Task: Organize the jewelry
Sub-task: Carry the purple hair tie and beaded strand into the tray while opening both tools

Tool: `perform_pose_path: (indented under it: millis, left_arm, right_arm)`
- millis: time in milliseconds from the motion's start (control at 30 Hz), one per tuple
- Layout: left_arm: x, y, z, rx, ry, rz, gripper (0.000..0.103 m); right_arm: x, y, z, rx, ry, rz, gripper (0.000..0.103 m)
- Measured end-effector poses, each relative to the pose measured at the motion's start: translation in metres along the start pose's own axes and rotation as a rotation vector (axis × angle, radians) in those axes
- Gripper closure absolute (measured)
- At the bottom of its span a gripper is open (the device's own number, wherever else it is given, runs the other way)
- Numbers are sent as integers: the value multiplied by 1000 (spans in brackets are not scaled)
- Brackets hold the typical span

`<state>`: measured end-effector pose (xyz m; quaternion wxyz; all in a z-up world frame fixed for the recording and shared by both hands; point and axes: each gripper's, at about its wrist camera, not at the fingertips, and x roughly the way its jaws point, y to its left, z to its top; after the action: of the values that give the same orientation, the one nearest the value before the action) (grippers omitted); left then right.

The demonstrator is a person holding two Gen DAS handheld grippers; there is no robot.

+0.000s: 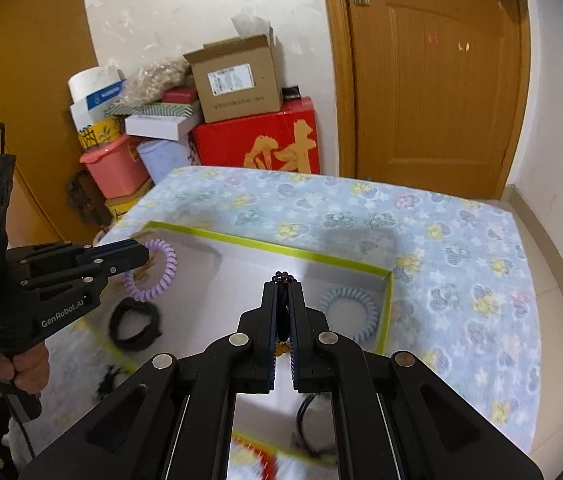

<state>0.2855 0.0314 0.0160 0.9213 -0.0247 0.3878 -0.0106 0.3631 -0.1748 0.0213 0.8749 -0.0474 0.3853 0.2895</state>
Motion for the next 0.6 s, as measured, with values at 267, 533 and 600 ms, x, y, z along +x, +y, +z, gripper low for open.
perform_pose_path:
  millis: [267,533,600]
  left_arm:
    - [36,4,4,-5,52,17,93]
    - [51,0,1,15,72,40,93]
    - [51,1,1,8,73,36,92]
  right_arm:
    - [43,-19,6,22,59,-21,98]
    - [63,-30,-1,31,116,-61,97]
    - [62,-31,0,33,119,-68,89]
